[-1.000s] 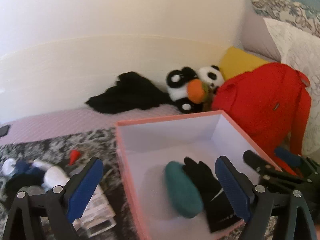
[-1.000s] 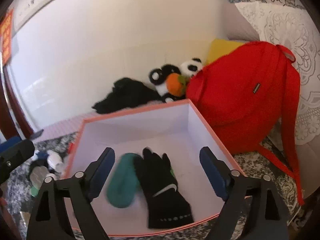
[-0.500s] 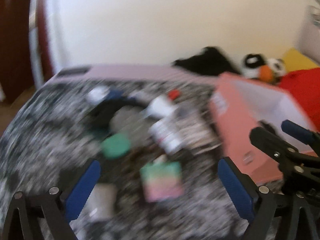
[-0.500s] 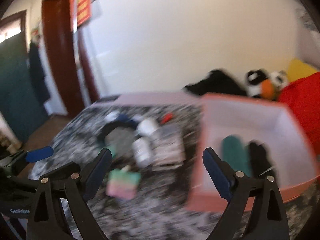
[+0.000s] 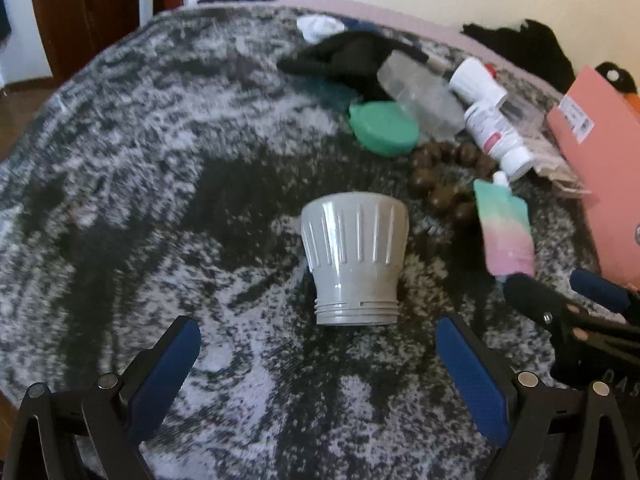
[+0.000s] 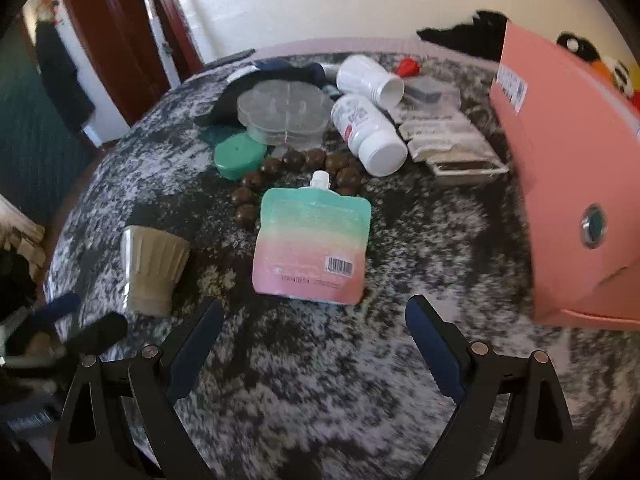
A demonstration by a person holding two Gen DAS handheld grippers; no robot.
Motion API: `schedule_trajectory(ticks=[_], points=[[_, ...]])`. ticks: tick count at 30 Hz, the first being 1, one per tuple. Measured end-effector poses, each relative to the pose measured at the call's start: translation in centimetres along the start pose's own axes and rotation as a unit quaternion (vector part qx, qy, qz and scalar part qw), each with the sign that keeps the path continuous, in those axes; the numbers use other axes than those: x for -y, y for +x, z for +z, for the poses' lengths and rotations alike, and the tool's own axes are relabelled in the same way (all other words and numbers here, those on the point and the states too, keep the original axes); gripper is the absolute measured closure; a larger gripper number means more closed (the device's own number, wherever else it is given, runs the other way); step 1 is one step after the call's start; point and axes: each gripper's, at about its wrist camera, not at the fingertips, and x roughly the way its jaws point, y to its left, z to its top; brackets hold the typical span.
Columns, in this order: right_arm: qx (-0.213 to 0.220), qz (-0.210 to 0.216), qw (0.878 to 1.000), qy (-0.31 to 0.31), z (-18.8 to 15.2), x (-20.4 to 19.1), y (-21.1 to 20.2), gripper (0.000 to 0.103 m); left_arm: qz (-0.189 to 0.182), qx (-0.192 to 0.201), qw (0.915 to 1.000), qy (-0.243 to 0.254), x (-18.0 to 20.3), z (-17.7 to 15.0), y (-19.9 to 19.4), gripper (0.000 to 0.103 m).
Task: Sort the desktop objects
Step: 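Grasp the white cup with left tool while right tool grasps the pastel pouch, then lower the white cup into the pink box while right tool drops the pouch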
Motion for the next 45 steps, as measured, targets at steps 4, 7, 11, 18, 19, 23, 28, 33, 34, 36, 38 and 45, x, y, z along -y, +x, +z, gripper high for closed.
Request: schedule_trajectory(ticks=[4,7,11,18,19,23,28,33,34,36,38,45], points=[[-0.010,-0.005,1.000,0.022,0.5,0.3,2.1,0.008,-0.005,-0.011,0.9999,0.000,0.1,0.5,1.7,0.005],[-0.010,-0.012,0.999,0.030,1.1,0.4,3.0,0.008,-0.006,-0.018,0.9998,0.000,0.2,0.8,2.9,0.005],[-0.001,-0.035,0.999,0.024,1.9,-0.1,4.0,0.008,-0.003,-0.025,0.9997,0.000,0.2,1.2,4.3,0.005],[0.012,-0.059,0.998,-0.016,1.8,-0.5,4.1,0.033,0.010,-0.007,0.9999,0.001,0.5,1.8,4.8,0.012],[0.012,-0.056,0.998,-0.017,1.8,-0.5,4.0,0.033,0.010,-0.005,0.9999,0.004,0.6,1.8,4.8,0.020],[0.009,-0.047,0.999,-0.016,1.6,-0.3,3.5,0.035,0.000,0.002,0.9997,0.023,1.3,1.7,4.4,0.052],[0.005,-0.029,0.999,-0.014,1.1,-0.5,2.9,0.040,-0.012,0.003,0.9998,0.013,1.1,1.1,3.6,0.052],[0.001,-0.009,1.000,-0.014,0.5,-0.8,1.7,0.042,-0.016,0.010,0.9997,0.016,1.4,0.7,2.0,0.052],[0.001,-0.005,1.000,-0.014,0.3,-0.9,1.5,0.042,-0.016,0.013,0.9996,0.018,1.5,0.7,1.6,0.052],[0.001,0.002,1.000,-0.015,0.1,-1.1,0.9,0.042,-0.017,0.016,0.9995,0.020,1.8,0.5,0.9,0.052],[0.006,0.007,1.000,-0.018,-0.2,-1.3,0.2,0.042,-0.018,0.021,0.9993,0.024,2.1,0.4,0.1,0.052],[0.025,0.017,0.999,-0.021,-1.0,-1.3,-3.1,0.042,-0.019,0.035,0.9986,0.035,3.3,0.0,-2.2,0.052]])
